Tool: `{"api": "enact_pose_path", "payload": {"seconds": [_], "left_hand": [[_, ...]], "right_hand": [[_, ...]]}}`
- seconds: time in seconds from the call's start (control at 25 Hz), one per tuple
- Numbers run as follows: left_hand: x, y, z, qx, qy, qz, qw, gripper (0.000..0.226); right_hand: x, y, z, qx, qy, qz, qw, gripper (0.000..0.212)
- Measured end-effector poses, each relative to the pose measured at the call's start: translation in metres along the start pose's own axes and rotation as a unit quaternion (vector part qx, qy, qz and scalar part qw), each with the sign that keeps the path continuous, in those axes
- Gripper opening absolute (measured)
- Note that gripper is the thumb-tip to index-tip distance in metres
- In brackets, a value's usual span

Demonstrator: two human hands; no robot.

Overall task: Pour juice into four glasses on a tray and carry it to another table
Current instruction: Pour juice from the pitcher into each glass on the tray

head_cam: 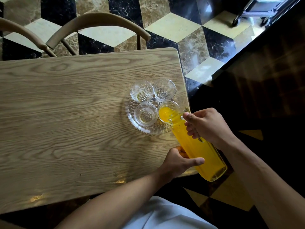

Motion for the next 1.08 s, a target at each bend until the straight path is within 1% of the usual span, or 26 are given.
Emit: {"api": "enact_pose_path", "payload": {"seconds": [0.16, 0.36, 0.6, 0.88, 1.08], "left_hand": [[0.0009, 0.0007, 0.0007, 0.001, -0.001, 0.008, 1.0, 0.04], [0.0004, 0.0006, 0.0035, 0.017, -0.001, 0.005, 1.0, 0.055], [-0.0026, 0.0032, 0.0036, 0.008, -0.006, 0.012, 1.0, 0.035], [-0.002, 0.0027, 0.0052, 0.005, -0.013, 0.004, 1.0, 0.042], [0.0012, 0.0019, 0.0098, 0.011, -0.012, -0.01, 1.0, 0.048]], "right_hand": [[0.0001, -0.0001, 0.0003, 0.001, -0.001, -0.001, 1.0, 0.045], [0.0026, 0.0015, -0.0017, 0.0, 0.003, 0.0, 1.0, 0.046], [0.0054, 0.0019, -0.0054, -0.004, 0.001, -0.004, 1.0, 0.046], [0.0054, 0.0013, -0.0058, -0.011, -0.002, -0.008, 1.0, 0.047], [0.0014, -0.0009, -0.0065, 0.008, -0.007, -0.003, 1.0, 0.046]]}}
Point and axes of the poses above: each hand's wrist, its own x-axis towards the middle knuckle, its own y-axis out of the palm, z = x × y, the point moved 5 cm from there along x, towards the middle knuckle, and after that the axes turned 14 degrees about -z, right-handed, at the moved point
